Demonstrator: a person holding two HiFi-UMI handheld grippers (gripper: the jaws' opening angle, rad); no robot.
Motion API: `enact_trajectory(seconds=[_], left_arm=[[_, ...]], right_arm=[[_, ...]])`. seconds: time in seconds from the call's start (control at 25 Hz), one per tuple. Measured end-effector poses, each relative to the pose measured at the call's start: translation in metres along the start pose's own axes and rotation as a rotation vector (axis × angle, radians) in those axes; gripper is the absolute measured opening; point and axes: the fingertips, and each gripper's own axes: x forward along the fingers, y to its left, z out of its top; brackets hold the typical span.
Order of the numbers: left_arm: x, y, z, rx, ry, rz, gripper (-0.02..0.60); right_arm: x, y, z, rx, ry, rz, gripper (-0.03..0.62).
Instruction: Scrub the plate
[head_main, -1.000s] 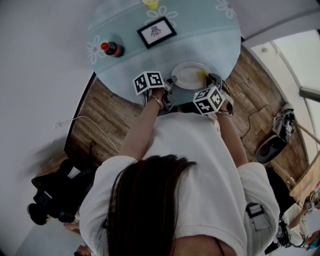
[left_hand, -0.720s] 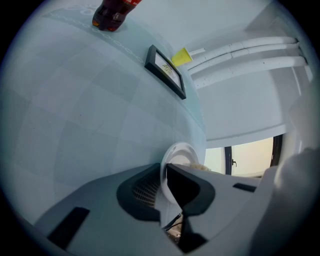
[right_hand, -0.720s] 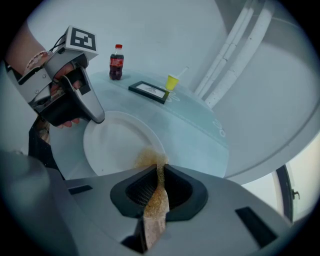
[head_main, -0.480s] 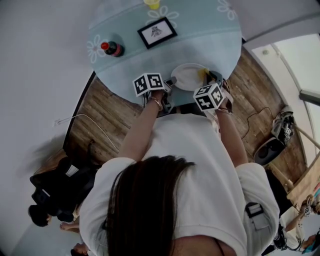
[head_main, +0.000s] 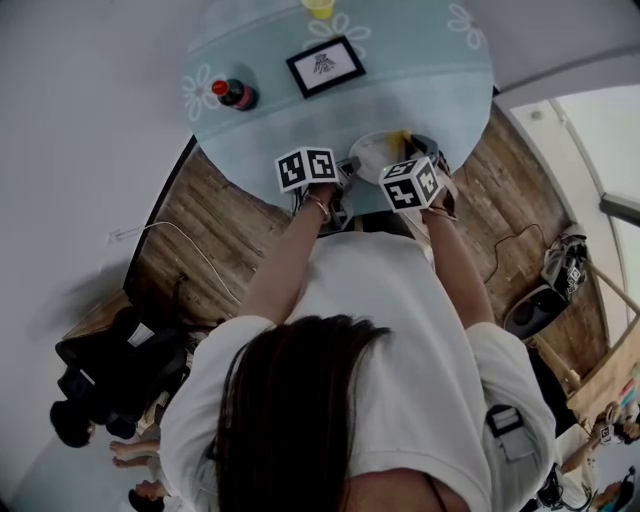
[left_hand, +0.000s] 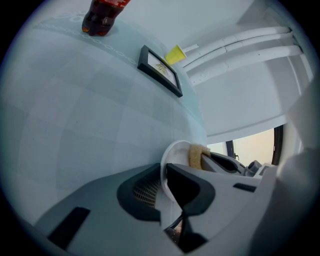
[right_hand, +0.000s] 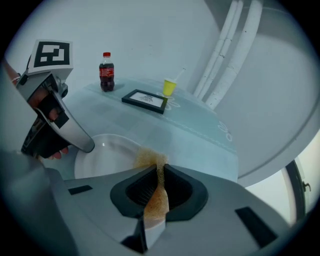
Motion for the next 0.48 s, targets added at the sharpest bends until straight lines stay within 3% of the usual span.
enact_trajectory(seconds=[0.48], left_arm=[[0.001, 0.0, 0.0, 0.021, 0.04, -0.022, 0.046]], right_arm=[[0.007, 0.035, 0.032, -0.071, -0.03, 0.067, 0.055]])
